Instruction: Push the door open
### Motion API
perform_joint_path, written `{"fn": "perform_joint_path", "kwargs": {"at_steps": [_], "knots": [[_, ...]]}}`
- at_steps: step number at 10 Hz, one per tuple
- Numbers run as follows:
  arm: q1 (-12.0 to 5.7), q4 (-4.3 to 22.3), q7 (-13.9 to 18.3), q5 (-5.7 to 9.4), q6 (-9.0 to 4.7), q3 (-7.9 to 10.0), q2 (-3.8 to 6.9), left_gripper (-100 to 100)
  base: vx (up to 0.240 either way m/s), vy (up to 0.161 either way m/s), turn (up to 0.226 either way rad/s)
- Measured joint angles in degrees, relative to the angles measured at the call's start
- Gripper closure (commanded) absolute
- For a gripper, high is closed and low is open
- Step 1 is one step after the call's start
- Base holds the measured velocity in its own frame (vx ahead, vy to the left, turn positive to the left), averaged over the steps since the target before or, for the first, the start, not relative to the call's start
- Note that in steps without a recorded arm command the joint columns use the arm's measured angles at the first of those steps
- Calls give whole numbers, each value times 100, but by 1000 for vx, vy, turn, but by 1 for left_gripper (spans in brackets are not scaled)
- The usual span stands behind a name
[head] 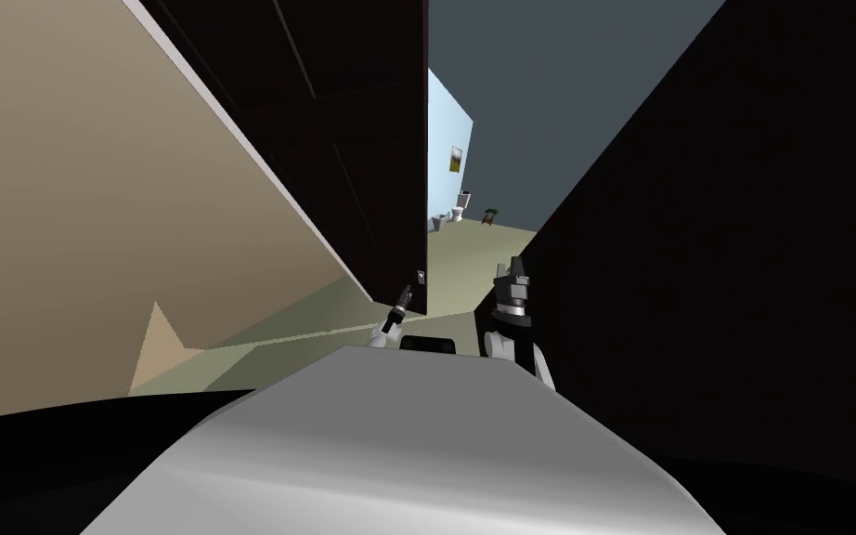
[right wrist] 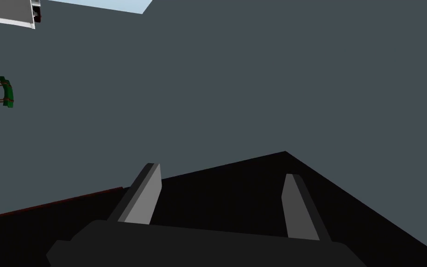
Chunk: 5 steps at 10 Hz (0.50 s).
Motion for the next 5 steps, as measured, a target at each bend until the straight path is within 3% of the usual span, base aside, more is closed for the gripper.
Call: {"fn": "perform_joint_path", "kwargs": {"at_steps": [1,2,5], "knots": [[4,-6,20,9,9,-5,-44,-100,-108,-15,7],[7,-5,25,9,10,-6,-49,-100,95,-52,-36],[9,15,5,22,-21,22,-3,-100,199,-25,-19]]}}
